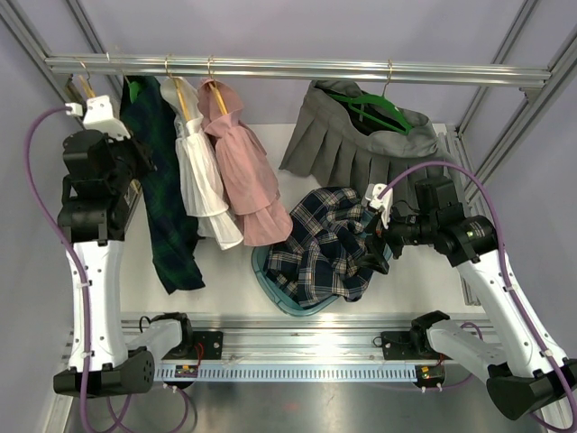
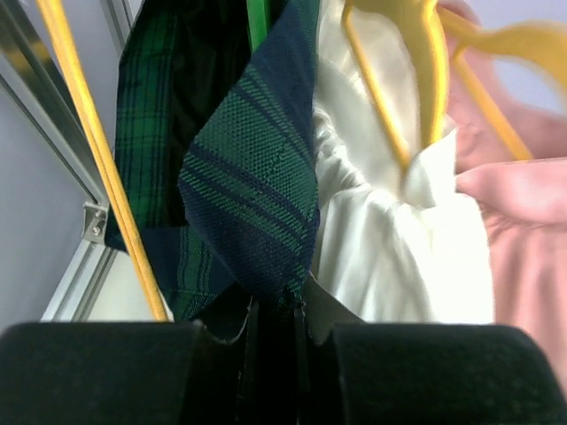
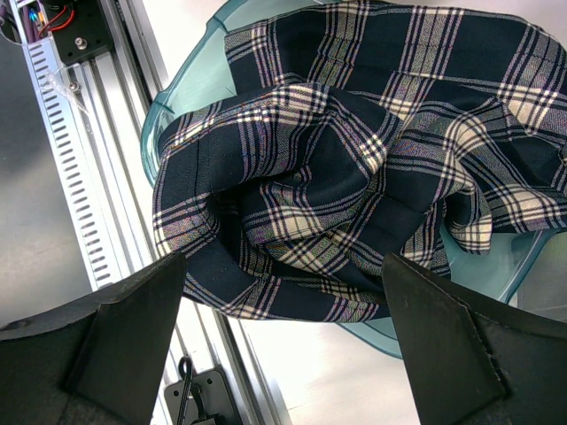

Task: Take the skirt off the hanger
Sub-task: Grab a hanger with the skirt on it with the left arm

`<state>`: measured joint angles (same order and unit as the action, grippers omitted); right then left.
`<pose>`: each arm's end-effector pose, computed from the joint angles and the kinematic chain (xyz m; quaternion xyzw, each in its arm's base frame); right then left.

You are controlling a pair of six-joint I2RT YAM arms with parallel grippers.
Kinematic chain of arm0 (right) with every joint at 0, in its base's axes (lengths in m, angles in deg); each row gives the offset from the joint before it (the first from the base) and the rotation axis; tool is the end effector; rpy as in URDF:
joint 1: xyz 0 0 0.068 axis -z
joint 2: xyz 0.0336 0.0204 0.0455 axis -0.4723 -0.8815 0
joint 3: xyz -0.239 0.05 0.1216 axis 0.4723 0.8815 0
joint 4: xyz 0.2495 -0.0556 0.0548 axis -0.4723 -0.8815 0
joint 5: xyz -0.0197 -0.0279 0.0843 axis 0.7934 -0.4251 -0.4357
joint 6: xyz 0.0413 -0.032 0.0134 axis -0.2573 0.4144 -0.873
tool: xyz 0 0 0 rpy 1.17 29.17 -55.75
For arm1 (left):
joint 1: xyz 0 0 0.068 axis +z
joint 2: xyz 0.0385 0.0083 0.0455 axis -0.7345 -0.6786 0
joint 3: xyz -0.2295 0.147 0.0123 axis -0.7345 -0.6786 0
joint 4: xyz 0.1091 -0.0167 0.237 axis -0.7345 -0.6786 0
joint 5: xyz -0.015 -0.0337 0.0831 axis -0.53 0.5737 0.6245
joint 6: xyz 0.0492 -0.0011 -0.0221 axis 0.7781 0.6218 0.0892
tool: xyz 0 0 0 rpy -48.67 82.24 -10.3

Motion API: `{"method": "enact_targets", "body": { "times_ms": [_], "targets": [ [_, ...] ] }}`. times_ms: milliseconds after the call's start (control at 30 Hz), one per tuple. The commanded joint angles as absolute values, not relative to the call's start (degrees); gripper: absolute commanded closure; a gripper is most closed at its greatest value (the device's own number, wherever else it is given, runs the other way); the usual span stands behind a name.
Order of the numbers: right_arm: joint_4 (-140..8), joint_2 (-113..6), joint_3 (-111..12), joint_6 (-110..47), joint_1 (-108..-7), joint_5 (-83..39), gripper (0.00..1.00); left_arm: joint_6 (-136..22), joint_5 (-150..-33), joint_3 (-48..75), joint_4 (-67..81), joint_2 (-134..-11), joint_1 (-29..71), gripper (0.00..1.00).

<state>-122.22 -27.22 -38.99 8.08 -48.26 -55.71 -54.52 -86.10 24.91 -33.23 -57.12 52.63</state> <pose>0.1484 0.0794 0.3599 -0.5041 0.7184 0.2894 0.3822 0.1922 0.0164 0.4695 -0.0857 0.7837 -0.0388 0.6140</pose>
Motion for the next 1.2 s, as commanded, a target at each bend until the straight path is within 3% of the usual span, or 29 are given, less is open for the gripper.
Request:
{"method": "enact_targets", "body": {
  "times_ms": [0, 233, 467, 933, 1167],
  "targets": [
    [-120.5, -26.6, -38.6, 7.5, -47.9, -56.6, 0.01, -58.8, -87.0, 37.6, -23.6, -56.6, 53.2, 1.00],
    [-119.9, -26.0, -37.6, 7.1, -47.7, -56.6, 0.00, -61.8, -88.9, 43.9, -27.7, -59.8, 53.4, 1.00],
    [-120.4, -25.8, -37.3, 8.2, -47.6, -56.4, 0.01, -60.9, -93.5, 31.0, -17.5, -52.1, 53.5, 1.00],
    [-125.1, -26.4, -39.5, 14.7, -47.7, -61.1, 0.01, -59.2, -94.7, 14.5, -25.2, -35.0, 53.4, 1.00],
    [-129.3, -27.6, -41.5, 20.4, -47.6, -64.1, 0.01, -57.8, -99.7, 4.0, -21.5, -23.2, 53.4, 1.00]
  ]
}}
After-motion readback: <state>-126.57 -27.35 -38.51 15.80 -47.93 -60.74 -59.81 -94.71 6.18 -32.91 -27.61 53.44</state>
